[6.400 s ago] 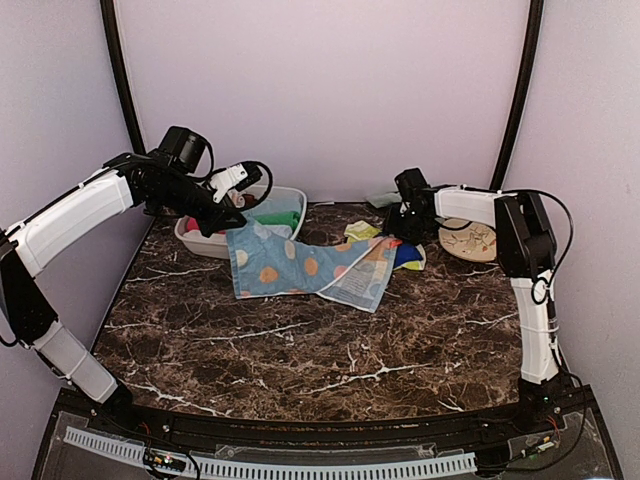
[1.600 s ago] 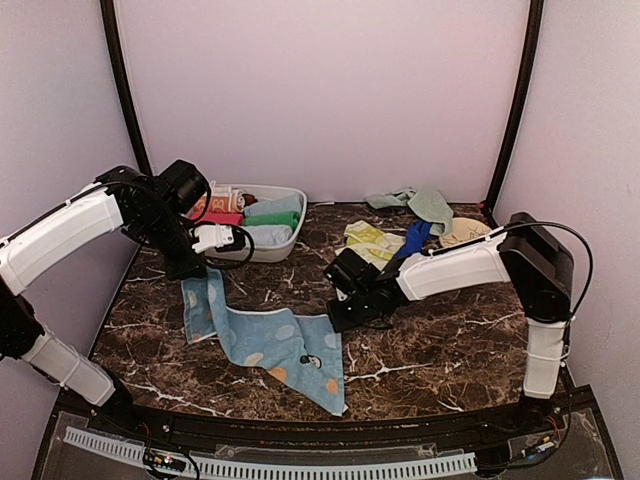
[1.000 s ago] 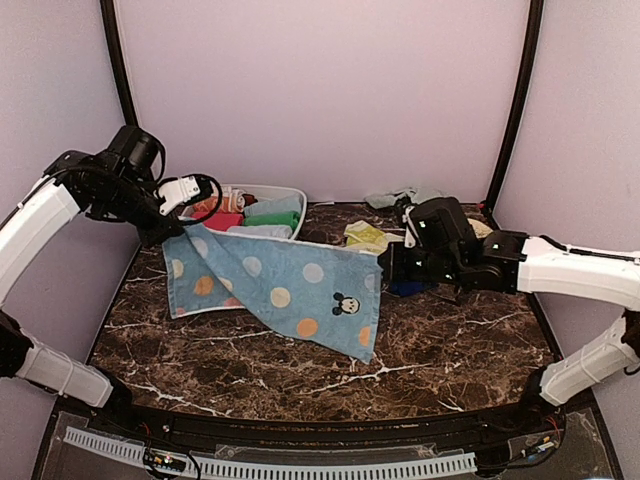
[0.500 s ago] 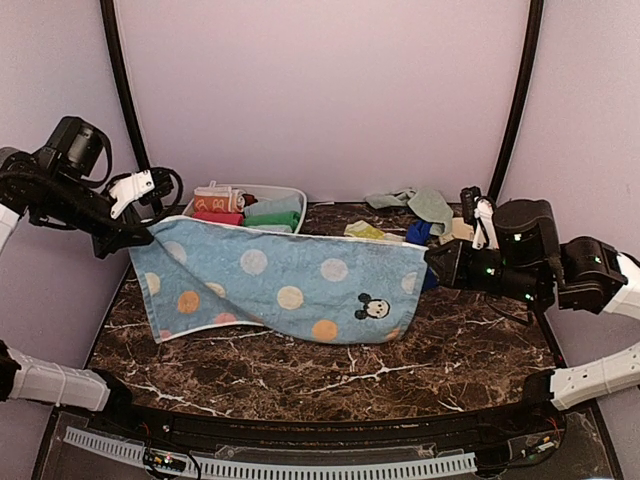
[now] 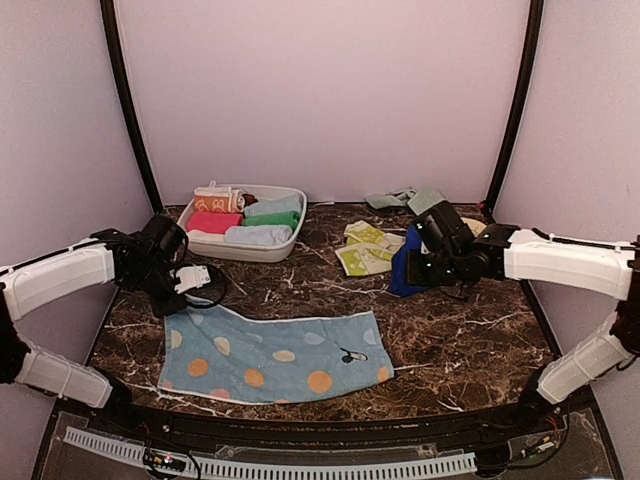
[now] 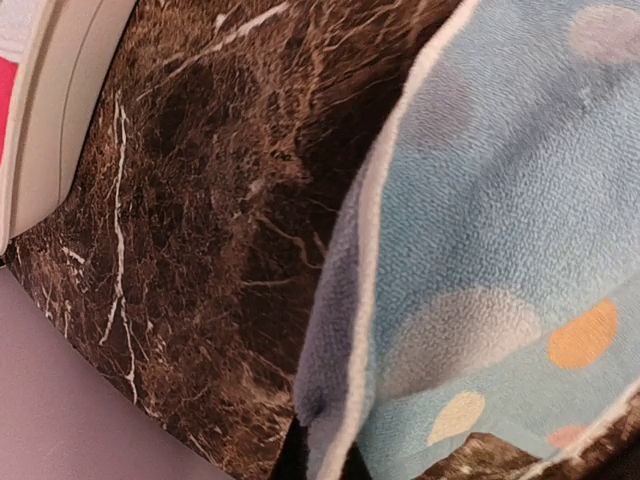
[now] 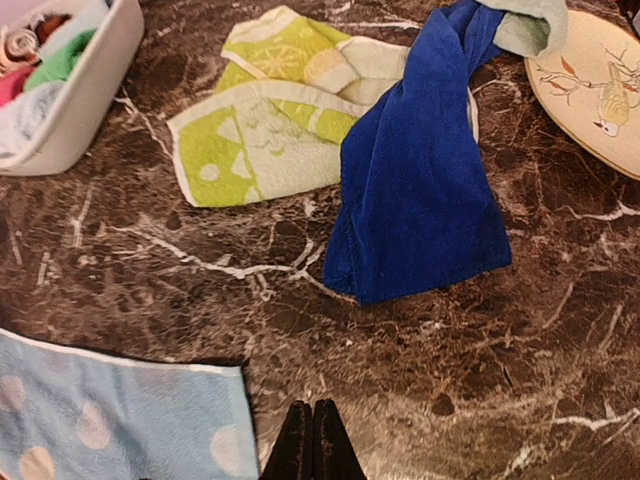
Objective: Roll the towels
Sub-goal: Flatten out the towel at the center of the board, then pick up the towel from the center of the board.
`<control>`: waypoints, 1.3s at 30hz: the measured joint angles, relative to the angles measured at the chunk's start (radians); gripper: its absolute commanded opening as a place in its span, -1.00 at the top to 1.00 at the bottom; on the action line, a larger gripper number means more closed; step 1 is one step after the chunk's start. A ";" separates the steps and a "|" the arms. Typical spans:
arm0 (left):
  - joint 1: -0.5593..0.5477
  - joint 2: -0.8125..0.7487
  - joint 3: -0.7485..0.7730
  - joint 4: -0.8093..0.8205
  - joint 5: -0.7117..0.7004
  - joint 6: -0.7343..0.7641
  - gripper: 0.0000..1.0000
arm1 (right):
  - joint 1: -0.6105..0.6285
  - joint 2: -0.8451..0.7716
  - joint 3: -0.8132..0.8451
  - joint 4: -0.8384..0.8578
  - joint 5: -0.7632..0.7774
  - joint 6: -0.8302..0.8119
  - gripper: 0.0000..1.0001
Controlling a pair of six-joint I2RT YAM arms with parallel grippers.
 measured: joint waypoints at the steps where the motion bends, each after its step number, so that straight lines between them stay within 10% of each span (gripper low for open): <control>1: 0.008 0.032 -0.030 0.059 -0.025 0.013 1.00 | -0.013 0.059 0.005 0.021 -0.010 -0.026 1.00; 5: 0.074 0.211 -0.068 0.311 -0.099 0.045 1.00 | -0.042 0.259 0.061 0.071 -0.052 -0.111 0.94; 8: 0.110 0.304 -0.038 0.400 -0.101 0.047 0.92 | -0.064 0.362 0.129 0.100 -0.097 -0.170 0.17; 14: 0.158 0.371 -0.010 0.450 -0.066 0.038 0.45 | -0.070 0.451 0.229 0.152 -0.228 -0.290 -0.21; 39: 0.341 0.579 0.206 0.351 0.220 0.016 0.38 | 0.024 0.523 0.119 0.149 -0.419 -0.390 0.15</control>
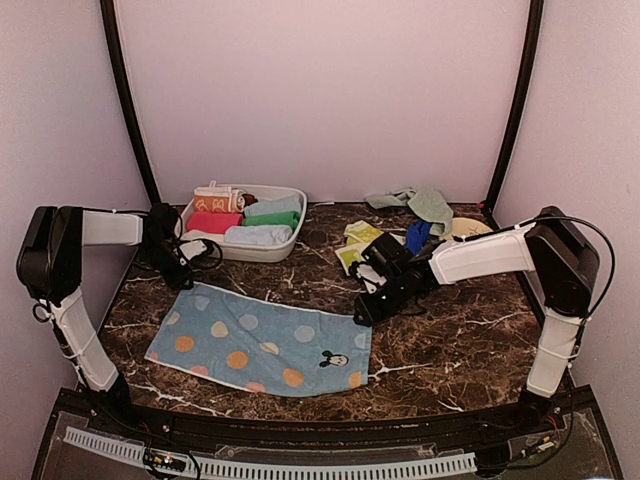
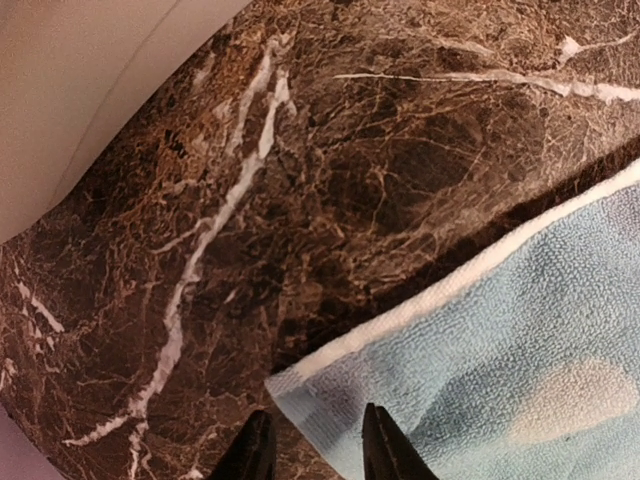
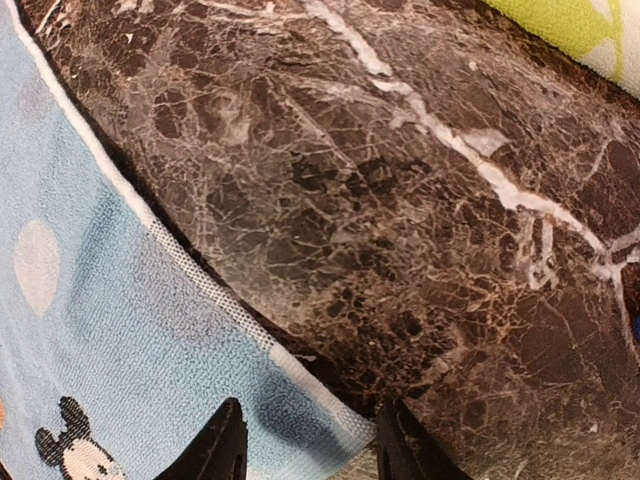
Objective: Roll the towels
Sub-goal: Pick up the towel from the center of the board.
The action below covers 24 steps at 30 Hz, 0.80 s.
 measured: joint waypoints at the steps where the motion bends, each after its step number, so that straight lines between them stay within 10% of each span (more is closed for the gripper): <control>1: 0.000 0.007 -0.001 0.002 0.002 -0.003 0.37 | 0.000 0.000 0.000 -0.002 0.000 -0.001 0.15; 13: 0.010 0.039 0.003 0.022 0.018 -0.014 0.28 | 0.000 0.005 0.009 -0.028 -0.002 -0.013 0.06; 21: 0.015 0.058 0.036 0.003 0.060 -0.014 0.26 | 0.002 0.006 0.010 -0.039 -0.009 -0.006 0.54; 24: 0.015 0.077 0.060 -0.005 0.082 -0.015 0.26 | 0.004 0.006 0.011 -0.044 -0.010 0.000 0.10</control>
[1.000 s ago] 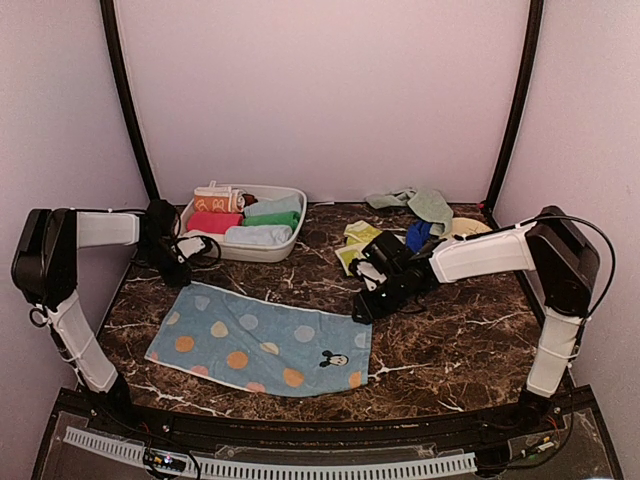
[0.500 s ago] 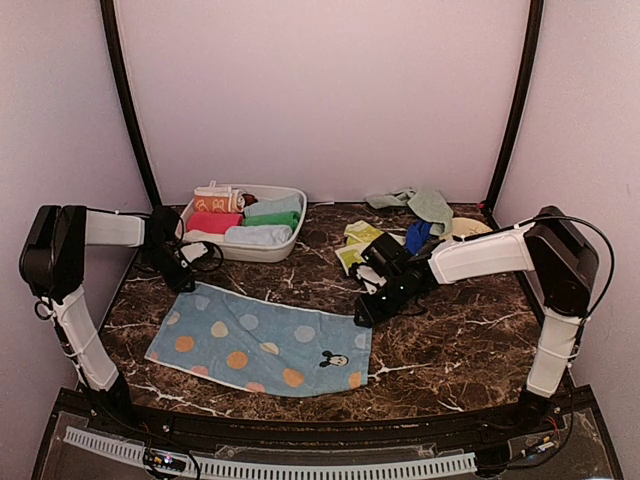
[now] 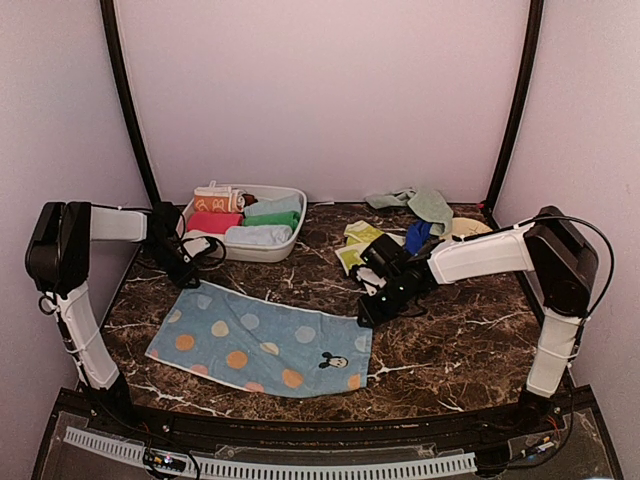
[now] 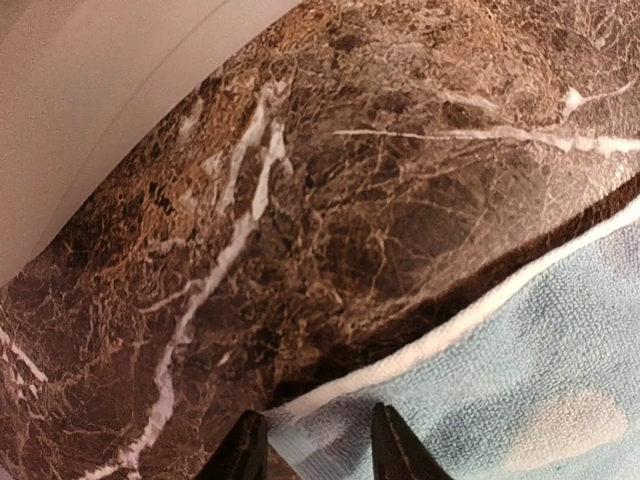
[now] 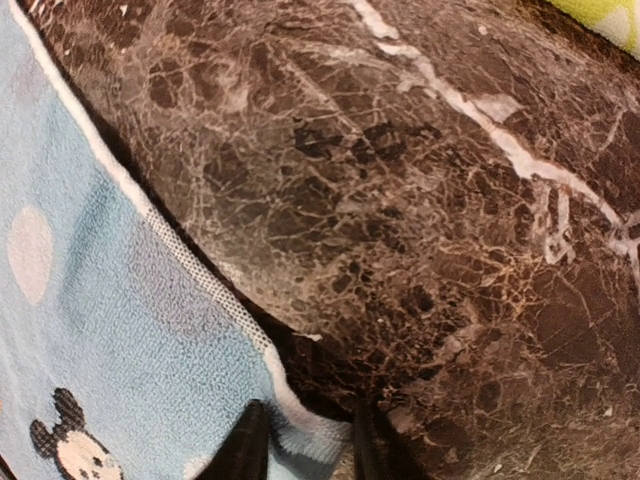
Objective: Roll the towels
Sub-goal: Pick up the towel from the center of the board.
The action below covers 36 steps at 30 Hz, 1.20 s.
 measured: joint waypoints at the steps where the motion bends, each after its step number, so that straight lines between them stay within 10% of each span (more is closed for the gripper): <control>1: 0.000 0.007 0.007 -0.001 0.007 0.000 0.26 | 0.001 0.000 0.000 -0.005 0.000 -0.002 -0.03; 8: 0.000 0.021 0.019 -0.001 0.010 -0.003 0.18 | 0.004 -0.001 0.030 -0.042 0.001 -0.007 -0.14; 19: 0.000 0.021 0.011 0.033 -0.036 -0.010 0.03 | 0.047 0.012 0.027 -0.031 -0.011 0.025 0.41; 29: 0.004 0.026 0.012 0.018 -0.001 -0.027 0.96 | 0.055 0.014 0.017 -0.019 0.027 0.042 1.00; 36: 0.016 -0.013 0.000 -0.040 0.027 -0.026 1.00 | 0.031 0.013 0.045 -0.032 0.058 0.029 1.00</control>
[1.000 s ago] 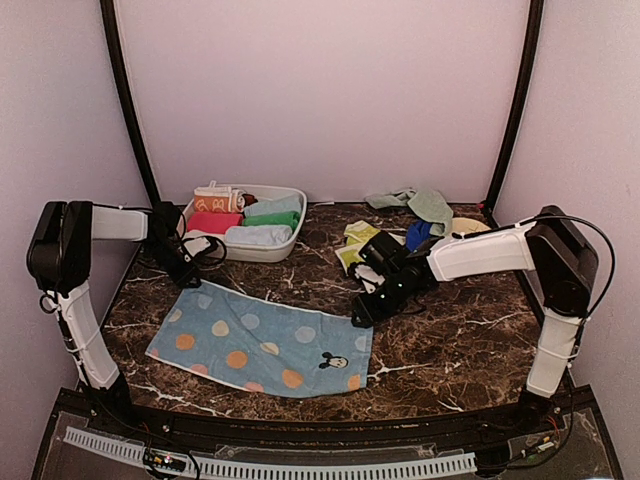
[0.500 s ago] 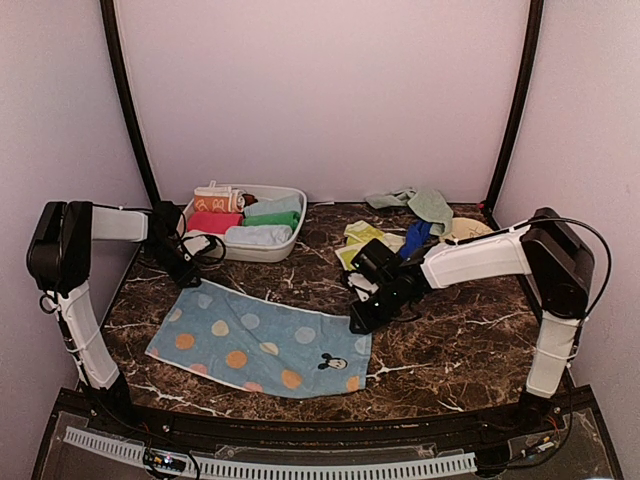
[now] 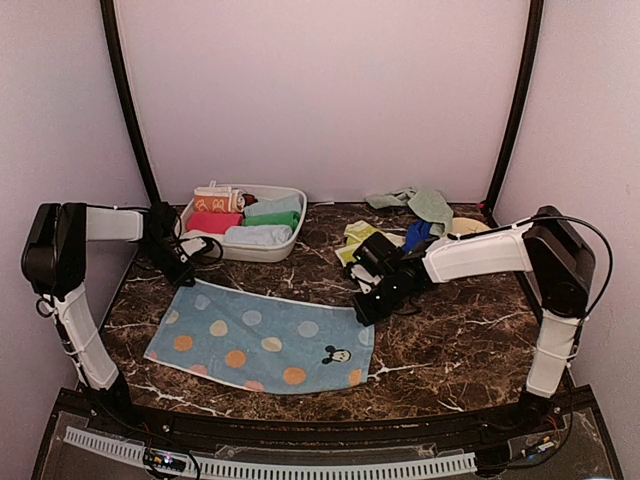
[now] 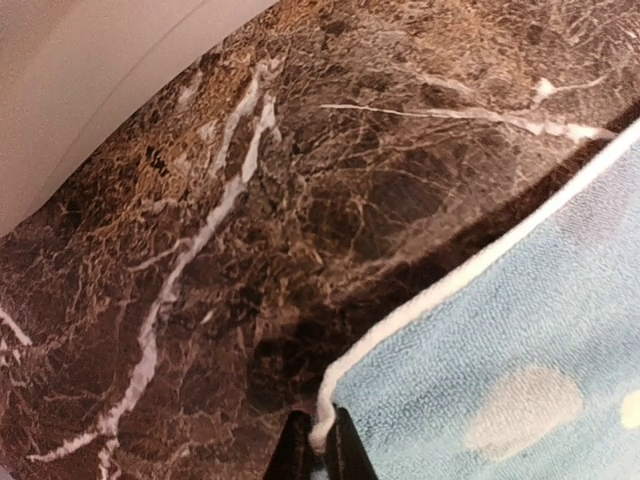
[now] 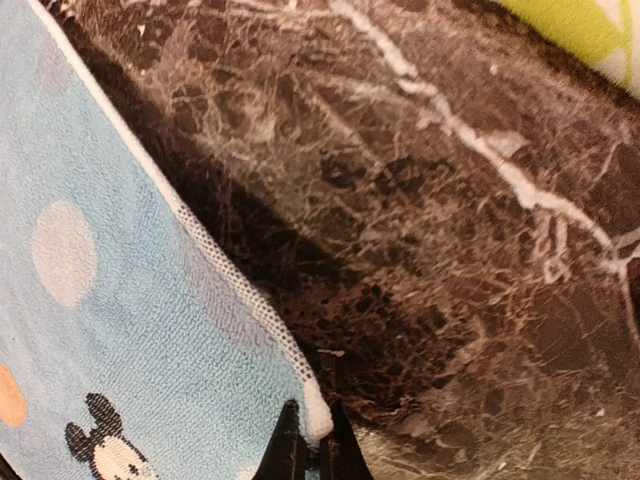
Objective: Roll the towels
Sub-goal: Pick up the towel from the center of the board.
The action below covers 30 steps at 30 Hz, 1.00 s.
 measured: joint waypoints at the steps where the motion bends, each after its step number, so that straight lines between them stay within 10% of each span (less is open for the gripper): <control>1: 0.001 -0.016 -0.003 -0.011 0.002 0.000 1.00 | -0.006 -0.002 0.010 -0.005 0.005 -0.005 1.00; 12: 0.004 -0.226 0.011 -0.149 0.060 0.001 1.00 | -0.018 -0.103 0.092 -0.064 0.012 -0.052 1.00; 30: 0.004 -0.833 0.249 -0.658 0.165 0.043 1.00 | 0.270 -0.782 -0.061 -0.283 0.117 0.135 1.00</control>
